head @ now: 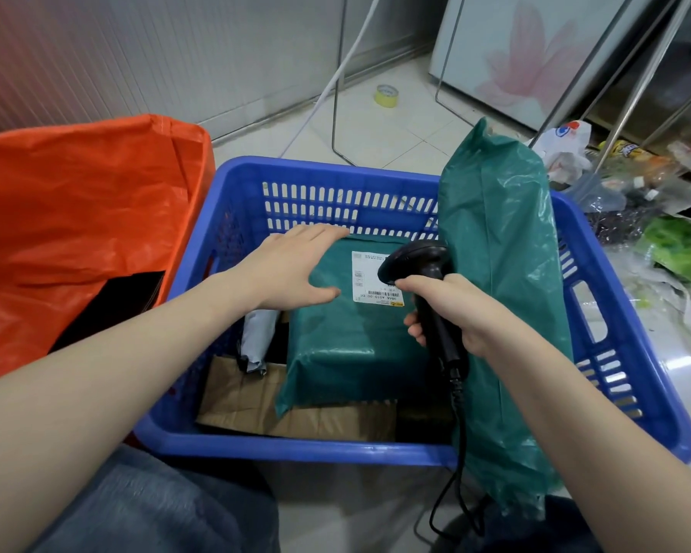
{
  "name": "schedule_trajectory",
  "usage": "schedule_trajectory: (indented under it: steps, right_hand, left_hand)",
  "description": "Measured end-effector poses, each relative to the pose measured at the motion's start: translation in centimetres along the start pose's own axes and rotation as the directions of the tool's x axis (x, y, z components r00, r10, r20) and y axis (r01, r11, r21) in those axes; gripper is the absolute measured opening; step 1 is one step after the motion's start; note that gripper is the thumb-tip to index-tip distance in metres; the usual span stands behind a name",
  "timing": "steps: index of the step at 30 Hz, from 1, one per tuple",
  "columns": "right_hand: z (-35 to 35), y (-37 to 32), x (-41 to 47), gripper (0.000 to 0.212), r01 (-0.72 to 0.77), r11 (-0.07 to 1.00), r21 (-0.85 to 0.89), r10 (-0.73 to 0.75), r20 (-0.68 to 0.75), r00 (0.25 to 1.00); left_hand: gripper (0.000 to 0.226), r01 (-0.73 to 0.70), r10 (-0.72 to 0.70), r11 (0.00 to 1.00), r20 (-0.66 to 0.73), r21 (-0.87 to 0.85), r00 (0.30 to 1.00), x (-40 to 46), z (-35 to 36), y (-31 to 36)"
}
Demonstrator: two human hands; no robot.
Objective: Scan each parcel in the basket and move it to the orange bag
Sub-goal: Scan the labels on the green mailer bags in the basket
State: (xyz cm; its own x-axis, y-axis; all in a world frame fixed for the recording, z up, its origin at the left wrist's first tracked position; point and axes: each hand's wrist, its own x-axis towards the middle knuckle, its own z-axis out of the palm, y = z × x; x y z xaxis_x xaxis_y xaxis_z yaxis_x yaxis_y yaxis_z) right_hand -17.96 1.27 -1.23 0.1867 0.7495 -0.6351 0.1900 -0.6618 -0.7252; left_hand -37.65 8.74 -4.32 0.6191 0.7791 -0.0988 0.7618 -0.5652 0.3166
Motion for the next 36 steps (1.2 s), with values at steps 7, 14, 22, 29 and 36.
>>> schedule_trajectory:
  steps: [7, 14, 22, 29, 36]
  right_hand:
    - [0.3, 0.2, 0.2, 0.025, 0.004, 1.0, 0.028, -0.004, -0.001, 1.0]
    - [-0.9, 0.8, -1.7, 0.022, 0.146, 0.988, 0.054, -0.149, 0.059, 0.987]
    - [-5.9, -0.5, -5.5, 0.021, 0.376, 0.892, 0.249, -0.373, -0.062, 0.926]
    - [-12.5, 0.9, -7.1, 0.004, 0.455, 0.85, 0.264, -0.415, -0.195, 0.889]
    - [-18.0, 3.8, -7.9, 0.005, 0.446, 0.862, 0.242, -0.367, -0.311, 0.877]
  left_hand:
    - [0.082, -0.011, 0.011, 1.0, 0.005, 0.014, 1.0, 0.0, 0.1, 0.4]
    - [0.077, 0.014, -0.022, 0.994, -0.07, -0.111, 0.997, 0.5, -0.7, 1.9]
    - [0.069, -0.039, -0.067, 0.888, -0.213, -0.458, 0.975, 0.7, -2.6, 8.8]
    - [0.088, -0.079, -0.008, 0.915, -0.213, -0.395, 0.977, 1.6, -2.0, 15.1]
    - [0.108, 0.23, -0.255, 0.894, -0.014, -0.385, 0.967, 3.6, -0.4, 19.5]
